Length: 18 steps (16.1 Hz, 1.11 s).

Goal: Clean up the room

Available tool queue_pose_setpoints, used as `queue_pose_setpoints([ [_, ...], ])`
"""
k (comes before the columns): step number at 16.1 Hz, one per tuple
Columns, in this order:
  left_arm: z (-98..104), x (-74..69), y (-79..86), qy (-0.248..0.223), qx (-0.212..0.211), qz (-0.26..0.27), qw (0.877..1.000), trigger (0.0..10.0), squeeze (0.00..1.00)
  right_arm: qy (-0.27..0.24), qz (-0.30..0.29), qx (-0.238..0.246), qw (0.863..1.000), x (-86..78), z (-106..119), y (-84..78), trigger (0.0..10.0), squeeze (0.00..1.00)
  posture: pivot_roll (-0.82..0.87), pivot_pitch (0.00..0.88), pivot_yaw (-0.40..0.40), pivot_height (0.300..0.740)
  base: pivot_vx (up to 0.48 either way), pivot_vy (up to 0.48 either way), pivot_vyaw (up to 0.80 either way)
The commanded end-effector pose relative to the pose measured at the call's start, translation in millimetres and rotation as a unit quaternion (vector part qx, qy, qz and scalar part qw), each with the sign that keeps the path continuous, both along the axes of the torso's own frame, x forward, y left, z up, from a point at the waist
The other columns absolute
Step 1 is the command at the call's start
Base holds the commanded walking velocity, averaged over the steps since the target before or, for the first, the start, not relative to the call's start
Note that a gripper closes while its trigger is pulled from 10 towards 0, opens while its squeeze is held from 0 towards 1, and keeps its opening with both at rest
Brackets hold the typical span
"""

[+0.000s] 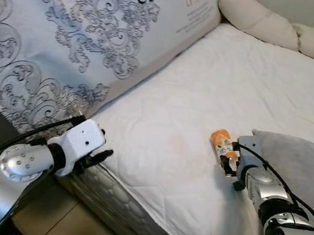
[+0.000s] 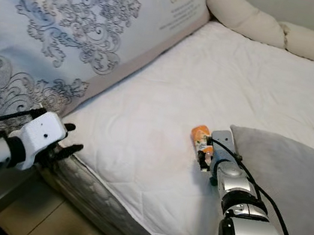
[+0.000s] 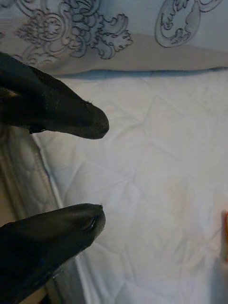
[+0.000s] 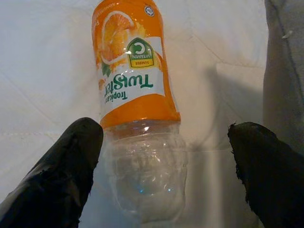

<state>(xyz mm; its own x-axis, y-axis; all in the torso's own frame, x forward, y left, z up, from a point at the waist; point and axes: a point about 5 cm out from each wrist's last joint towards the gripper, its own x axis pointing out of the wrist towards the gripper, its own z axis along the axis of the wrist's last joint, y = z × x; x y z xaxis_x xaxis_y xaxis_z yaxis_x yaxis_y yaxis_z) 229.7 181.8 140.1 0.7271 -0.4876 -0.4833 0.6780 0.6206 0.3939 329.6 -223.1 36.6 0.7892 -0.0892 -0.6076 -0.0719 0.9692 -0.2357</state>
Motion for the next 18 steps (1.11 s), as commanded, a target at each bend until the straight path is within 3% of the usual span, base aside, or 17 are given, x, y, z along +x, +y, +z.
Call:
queue_pose_setpoints([
  [1,2.8,-2.5,-0.1,0.005,0.000,-0.007,1.000,10.0,0.00,-0.007,-0.008,-0.001,1.000,1.7,2.6,-1.8,10.0,0.00,0.30,0.000,-0.010,0.740,0.000,0.000,0.00],
  [6,9.9,-14.6,1.3,0.032,0.005,-0.033,0.999,10.0,0.00,0.029,-0.037,0.043,0.998,-13.4,-16.3,0.4,10.0,0.00,0.33,0.074,0.022,0.740,0.000,0.000,0.00],
  [7,10.4,-16.9,2.4,0.036,0.007,-0.035,0.999,10.0,0.00,0.037,-0.039,0.051,0.997,-17.0,-20.3,0.6,6.5,0.00,0.34,0.085,0.028,0.740,0.000,0.000,0.00],
  [8,10.5,-18.3,3.0,0.039,0.008,-0.035,0.999,10.0,0.00,0.041,-0.039,0.050,0.997,-18.9,-22.3,0.4,4.6,0.00,0.34,0.090,0.029,0.740,0.000,0.000,0.00],
  [9,10.9,-20.9,4.0,0.046,0.009,-0.037,0.998,10.0,0.00,0.045,-0.041,0.052,0.997,-21.9,-25.2,-0.5,4.6,0.00,0.34,0.098,0.035,0.740,0.000,0.000,0.00],
  [10,11.4,-22.4,4.3,0.049,0.010,-0.038,0.998,10.0,0.00,0.047,-0.045,0.056,0.996,-23.3,-26.5,-1.4,3.3,0.00,0.34,0.107,0.041,0.740,0.000,0.000,0.00],
  [11,11.5,-22.7,4.0,0.050,0.010,-0.039,0.998,10.0,0.00,0.047,-0.046,0.057,0.996,-23.9,-26.9,-1.8,0.6,0.00,0.34,0.107,0.042,0.740,0.000,0.000,0.00],
  [12,11.7,-22.7,3.7,0.051,0.010,-0.039,0.998,10.0,0.00,0.047,-0.048,0.060,0.996,-24.3,-27.2,-2.1,0.0,0.00,0.34,0.109,0.043,0.740,0.000,0.000,0.00],
  [18,11.7,-16.4,1.0,0.046,0.005,-0.039,0.998,10.0,0.00,0.035,-0.045,0.065,0.996,-18.8,-21.5,-1.5,0.0,0.00,0.33,0.070,0.029,0.740,0.000,0.000,0.00],
])
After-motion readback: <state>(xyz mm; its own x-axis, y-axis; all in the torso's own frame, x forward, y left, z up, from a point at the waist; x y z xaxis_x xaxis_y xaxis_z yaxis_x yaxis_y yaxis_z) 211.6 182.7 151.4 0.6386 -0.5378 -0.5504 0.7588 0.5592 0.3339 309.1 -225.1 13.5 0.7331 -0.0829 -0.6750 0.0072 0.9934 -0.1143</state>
